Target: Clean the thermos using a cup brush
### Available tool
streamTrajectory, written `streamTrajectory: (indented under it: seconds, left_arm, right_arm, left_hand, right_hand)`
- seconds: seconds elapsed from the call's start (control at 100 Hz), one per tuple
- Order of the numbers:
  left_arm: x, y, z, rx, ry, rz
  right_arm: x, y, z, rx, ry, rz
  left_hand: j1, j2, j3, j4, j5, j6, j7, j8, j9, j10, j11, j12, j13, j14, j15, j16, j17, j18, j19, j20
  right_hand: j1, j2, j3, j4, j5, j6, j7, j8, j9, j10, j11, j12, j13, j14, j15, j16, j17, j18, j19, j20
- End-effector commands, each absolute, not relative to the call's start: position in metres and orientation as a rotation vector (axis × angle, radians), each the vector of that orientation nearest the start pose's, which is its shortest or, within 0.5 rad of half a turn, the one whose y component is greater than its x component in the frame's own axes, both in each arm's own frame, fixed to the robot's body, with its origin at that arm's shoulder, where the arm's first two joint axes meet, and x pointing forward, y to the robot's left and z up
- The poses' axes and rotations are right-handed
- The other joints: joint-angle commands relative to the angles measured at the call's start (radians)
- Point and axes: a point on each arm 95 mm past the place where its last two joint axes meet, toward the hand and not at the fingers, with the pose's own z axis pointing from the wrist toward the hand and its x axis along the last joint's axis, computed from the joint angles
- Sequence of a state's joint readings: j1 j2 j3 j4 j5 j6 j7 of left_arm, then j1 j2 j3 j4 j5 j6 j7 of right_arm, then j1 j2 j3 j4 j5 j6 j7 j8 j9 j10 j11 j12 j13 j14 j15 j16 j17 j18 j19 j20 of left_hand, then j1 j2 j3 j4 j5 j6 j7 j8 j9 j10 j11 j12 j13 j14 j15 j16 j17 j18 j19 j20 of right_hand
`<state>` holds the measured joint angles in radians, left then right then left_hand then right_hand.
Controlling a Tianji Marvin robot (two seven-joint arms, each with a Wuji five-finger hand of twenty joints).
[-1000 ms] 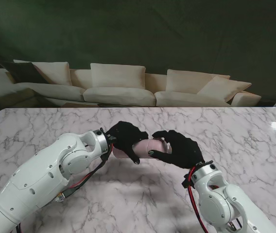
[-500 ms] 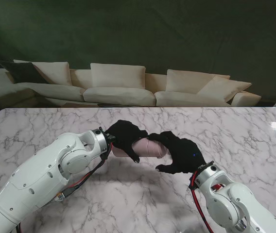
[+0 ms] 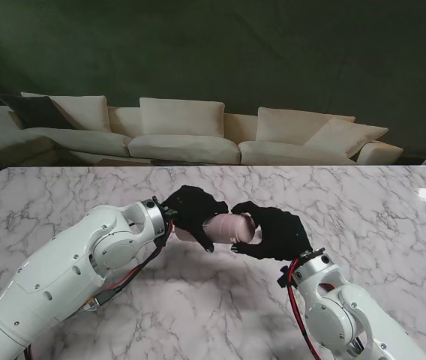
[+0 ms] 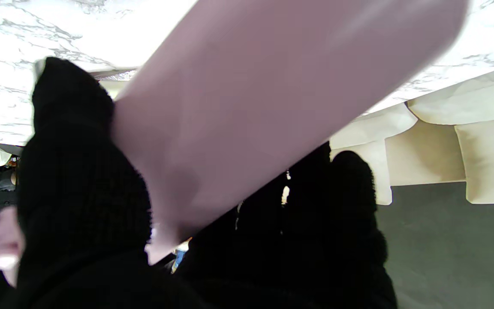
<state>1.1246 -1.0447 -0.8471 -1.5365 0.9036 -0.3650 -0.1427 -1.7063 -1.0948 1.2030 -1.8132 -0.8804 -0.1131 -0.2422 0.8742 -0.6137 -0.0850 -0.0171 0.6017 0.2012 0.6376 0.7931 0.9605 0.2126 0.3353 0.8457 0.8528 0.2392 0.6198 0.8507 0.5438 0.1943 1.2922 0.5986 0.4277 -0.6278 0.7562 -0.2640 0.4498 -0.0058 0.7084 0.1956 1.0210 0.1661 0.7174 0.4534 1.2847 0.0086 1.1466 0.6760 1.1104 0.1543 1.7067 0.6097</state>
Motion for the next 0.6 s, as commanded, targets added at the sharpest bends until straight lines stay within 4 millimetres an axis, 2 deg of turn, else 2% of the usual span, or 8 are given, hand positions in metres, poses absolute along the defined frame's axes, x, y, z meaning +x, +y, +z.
streamTrajectory:
  seconds: [0.0,0.08,0.12,0.17,0.25,0.42,0.5,0.59]
  left_arm:
    - [0.4422,-0.1160,-0.2468,-0.620,2.023,-1.756]
    - [0.4423,-0.1165,-0.2476,-0.621,2.026,-1.754]
    - [0.4423,-0.1166,-0.2477,-0.622,2.026,-1.754]
    - [0.4422,-0.1167,-0.2477,-0.622,2.025,-1.755]
    - [0.4421,-0.1165,-0.2475,-0.622,2.027,-1.754]
    - [0.4426,-0.1155,-0.2475,-0.627,2.031,-1.746]
    - [0.4429,-0.1152,-0.2480,-0.630,2.033,-1.741]
    - [0.4429,-0.1153,-0.2485,-0.632,2.034,-1.740]
  right_arm:
    - [0.3495,0.0491,-0.2792,1.133,1.268,1.919]
    - [0.3492,0.0510,-0.2791,1.176,1.252,1.924]
    - [0.3491,0.0515,-0.2793,1.194,1.250,1.919]
    - [0.3486,0.0526,-0.2796,1.229,1.240,1.913]
    - [0.3473,0.0532,-0.2804,1.273,1.230,1.892]
    - [0.3424,0.0513,-0.2798,1.304,1.222,1.856]
    - [0.3406,0.0479,-0.2783,1.264,1.235,1.816]
    - [0.3397,0.0433,-0.2759,1.175,1.226,1.766]
  left_hand:
    - [0.256,0.274,0.540,0.104,0.081,-0.189,0.168,0.053,0.074,-0.080,0.149,0.052,0.053,-0.005,0.102,0.036,0.009,-0.057,0.038,0.026]
    - [0.257,0.274,0.540,0.105,0.081,-0.188,0.168,0.053,0.073,-0.080,0.149,0.051,0.053,-0.004,0.102,0.036,0.009,-0.057,0.038,0.026]
    - [0.256,0.274,0.539,0.104,0.081,-0.189,0.168,0.053,0.073,-0.080,0.149,0.052,0.053,-0.004,0.102,0.036,0.009,-0.057,0.038,0.026]
    - [0.257,0.274,0.540,0.105,0.082,-0.189,0.169,0.053,0.074,-0.080,0.149,0.052,0.054,-0.005,0.102,0.036,0.009,-0.057,0.038,0.026]
    - [0.257,0.273,0.539,0.105,0.083,-0.189,0.170,0.054,0.075,-0.078,0.150,0.052,0.055,-0.005,0.103,0.036,0.010,-0.057,0.038,0.026]
    - [0.257,0.273,0.541,0.106,0.085,-0.195,0.175,0.058,0.078,-0.078,0.156,0.056,0.060,-0.003,0.107,0.037,0.016,-0.056,0.042,0.027]
    - [0.258,0.275,0.541,0.107,0.084,-0.195,0.175,0.060,0.077,-0.079,0.158,0.058,0.062,-0.005,0.109,0.038,0.016,-0.055,0.043,0.026]
    - [0.257,0.274,0.540,0.106,0.085,-0.197,0.177,0.063,0.077,-0.078,0.159,0.060,0.061,-0.005,0.109,0.038,0.017,-0.055,0.043,0.026]
  right_hand:
    - [0.108,0.254,0.083,0.061,0.123,-0.006,0.164,-0.029,0.191,-0.163,0.148,0.034,0.031,0.044,0.079,0.032,0.051,0.020,0.133,-0.018]
    - [0.079,0.337,0.025,0.094,0.185,0.050,0.139,-0.021,0.268,-0.139,0.120,0.015,0.028,0.069,0.129,0.041,0.055,0.048,0.171,-0.010]
    - [0.045,0.382,0.002,0.133,0.217,0.073,0.096,0.068,0.302,-0.128,0.115,0.006,0.028,0.081,0.151,0.038,0.057,0.063,0.187,-0.004]
    - [0.000,0.437,-0.045,0.131,0.233,0.098,0.076,0.080,0.320,-0.104,0.091,-0.008,0.026,0.109,0.153,0.035,0.056,0.091,0.193,-0.002]
    - [-0.183,0.498,-0.150,0.123,0.222,0.087,0.037,0.069,0.296,-0.074,0.075,-0.011,0.024,0.139,0.128,0.019,0.055,0.108,0.182,-0.013]
    - [-0.391,0.511,-0.319,0.152,-0.062,-0.013,-0.053,0.049,0.010,-0.047,0.103,0.024,0.019,0.184,-0.044,-0.070,-0.017,0.115,0.135,-0.085]
    - [-0.469,0.514,-0.308,0.163,-0.225,-0.043,-0.098,0.040,-0.134,-0.062,0.094,0.019,-0.044,0.186,-0.078,-0.061,-0.083,0.082,0.131,-0.082]
    - [-0.536,0.490,-0.248,0.162,-0.280,-0.040,-0.124,0.042,-0.190,-0.065,0.100,0.010,-0.076,0.185,-0.048,-0.040,-0.096,0.032,0.160,-0.065]
